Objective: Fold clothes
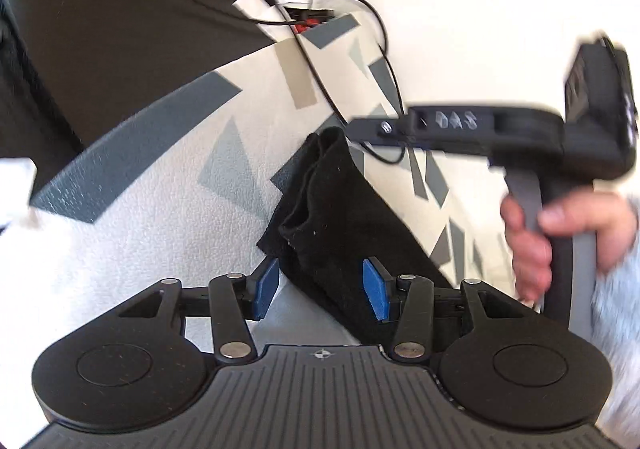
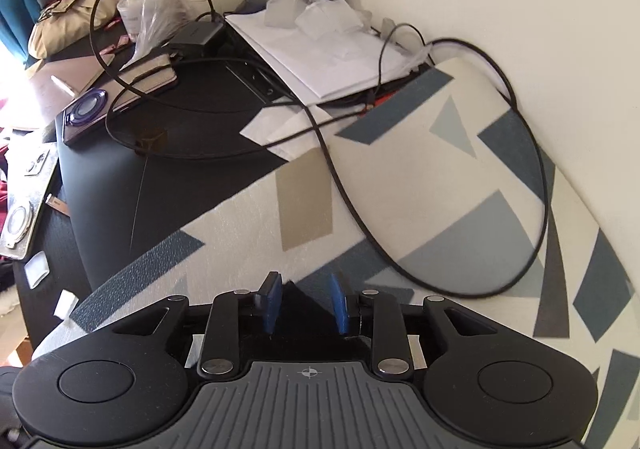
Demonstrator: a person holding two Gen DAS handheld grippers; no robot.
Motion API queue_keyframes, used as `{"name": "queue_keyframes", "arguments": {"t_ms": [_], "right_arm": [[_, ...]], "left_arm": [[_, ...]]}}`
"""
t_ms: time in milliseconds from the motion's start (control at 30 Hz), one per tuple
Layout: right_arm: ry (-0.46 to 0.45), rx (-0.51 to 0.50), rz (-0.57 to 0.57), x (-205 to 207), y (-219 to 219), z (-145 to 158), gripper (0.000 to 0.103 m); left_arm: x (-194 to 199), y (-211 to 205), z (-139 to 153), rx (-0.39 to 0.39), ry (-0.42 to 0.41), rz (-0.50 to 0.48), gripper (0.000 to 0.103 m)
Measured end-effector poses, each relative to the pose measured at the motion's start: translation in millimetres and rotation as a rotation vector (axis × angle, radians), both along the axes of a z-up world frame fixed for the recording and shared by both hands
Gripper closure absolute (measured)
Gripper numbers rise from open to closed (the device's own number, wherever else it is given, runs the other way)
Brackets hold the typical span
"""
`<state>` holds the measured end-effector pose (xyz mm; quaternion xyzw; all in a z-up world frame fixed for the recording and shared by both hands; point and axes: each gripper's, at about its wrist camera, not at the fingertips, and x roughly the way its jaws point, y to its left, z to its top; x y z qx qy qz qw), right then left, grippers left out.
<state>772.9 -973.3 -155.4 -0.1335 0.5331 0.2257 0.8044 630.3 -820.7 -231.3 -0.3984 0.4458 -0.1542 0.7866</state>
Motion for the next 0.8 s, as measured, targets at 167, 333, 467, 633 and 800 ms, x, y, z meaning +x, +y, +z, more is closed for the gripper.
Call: {"name": "queue_keyframes", "arguments": {"t_ms": [167,333,467,633,800], "right_arm": [[0.029,0.037,-0.053,4,-7,-4,0.078],[0.059,0.057,-0.097,9,-5,-8,0.076],[0.086,0.062,-0.169,16,-4,-16,0.071],[0.091,0.037,-0.167,14,0,-25,0.097],[0.089,0.086,-0.161,13,3,-23,0.098]], "left_arm": [[4,-1,-3,-0.023,-0.006,0.059,0.056],[4,3,-13,-0.08,0.008,0.104,0.057],[1,5,-14,-0.102,-0.013,0.133,0.096],[-12,6,4,-0.042,-0.107,0.136,0.098],[-16,1,7,0.038,-0.11,0.123,0.098]]}}
